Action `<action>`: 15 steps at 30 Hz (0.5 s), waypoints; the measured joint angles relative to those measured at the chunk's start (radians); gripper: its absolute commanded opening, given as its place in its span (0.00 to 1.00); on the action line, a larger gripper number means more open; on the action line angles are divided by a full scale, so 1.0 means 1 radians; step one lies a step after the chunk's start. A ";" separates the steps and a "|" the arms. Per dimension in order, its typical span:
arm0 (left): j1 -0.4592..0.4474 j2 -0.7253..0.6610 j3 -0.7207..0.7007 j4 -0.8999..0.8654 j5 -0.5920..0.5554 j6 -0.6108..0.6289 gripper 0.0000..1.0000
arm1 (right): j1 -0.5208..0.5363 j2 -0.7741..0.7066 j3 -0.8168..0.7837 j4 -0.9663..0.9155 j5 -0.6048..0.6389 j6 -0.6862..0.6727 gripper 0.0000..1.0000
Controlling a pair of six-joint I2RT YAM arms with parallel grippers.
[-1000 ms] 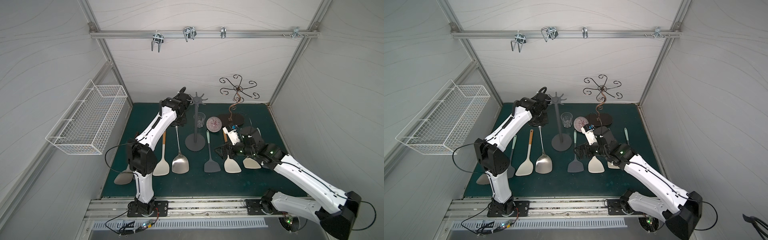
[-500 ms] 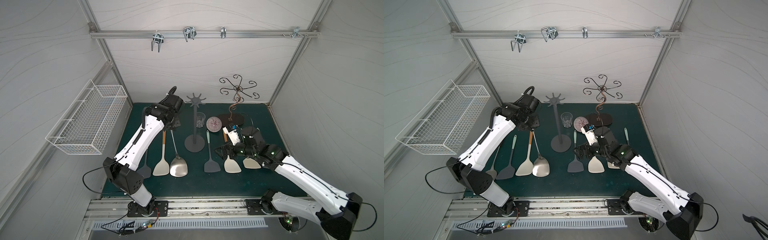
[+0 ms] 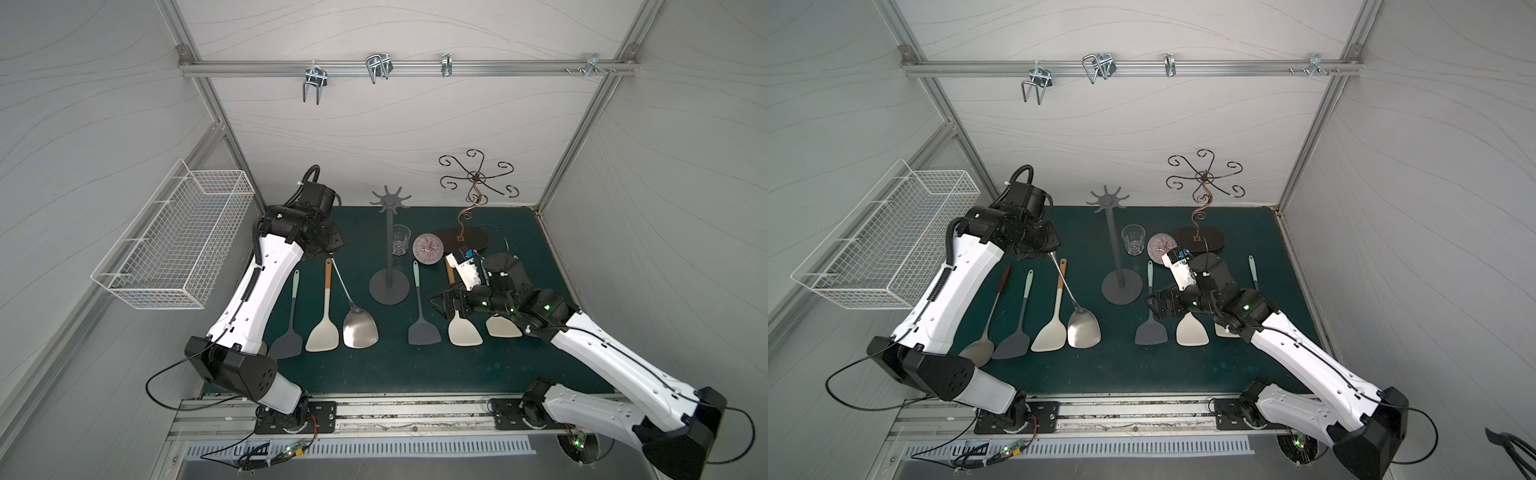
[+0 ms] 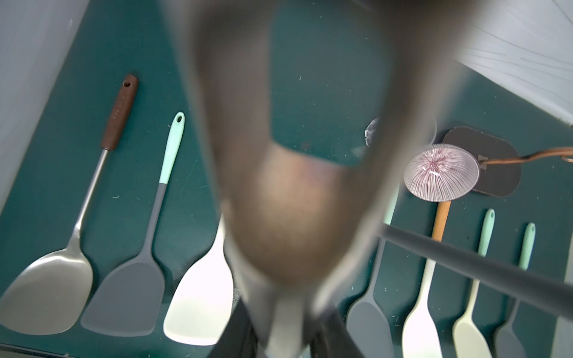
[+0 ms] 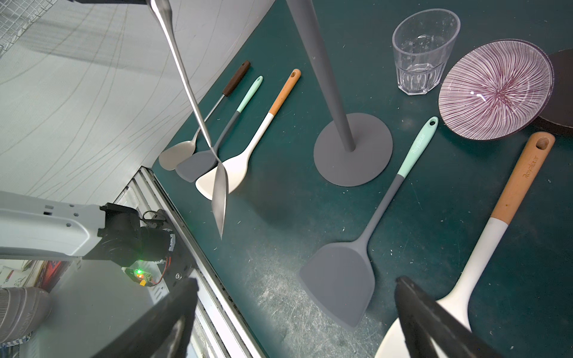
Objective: Take the spatula off the kitchen utensil rack
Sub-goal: Place the spatula at the center of the board.
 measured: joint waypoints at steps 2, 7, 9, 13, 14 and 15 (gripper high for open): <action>0.017 0.036 0.000 0.003 0.028 0.010 0.00 | 0.000 -0.001 0.000 0.005 0.000 0.000 0.99; 0.028 0.159 0.011 0.001 0.085 0.033 0.00 | -0.003 -0.002 -0.008 0.013 0.000 0.000 0.99; 0.028 0.220 0.048 -0.018 0.086 0.042 0.00 | -0.004 -0.002 -0.011 0.014 0.000 0.000 0.99; 0.028 0.321 0.158 -0.058 0.076 0.058 0.00 | -0.005 -0.002 -0.019 0.018 -0.001 0.000 0.99; 0.028 0.342 0.181 -0.066 0.073 0.060 0.00 | -0.005 -0.002 -0.023 0.020 -0.002 0.000 0.99; 0.028 0.360 0.202 -0.073 0.073 0.061 0.00 | -0.005 -0.002 -0.025 0.022 -0.002 0.000 0.99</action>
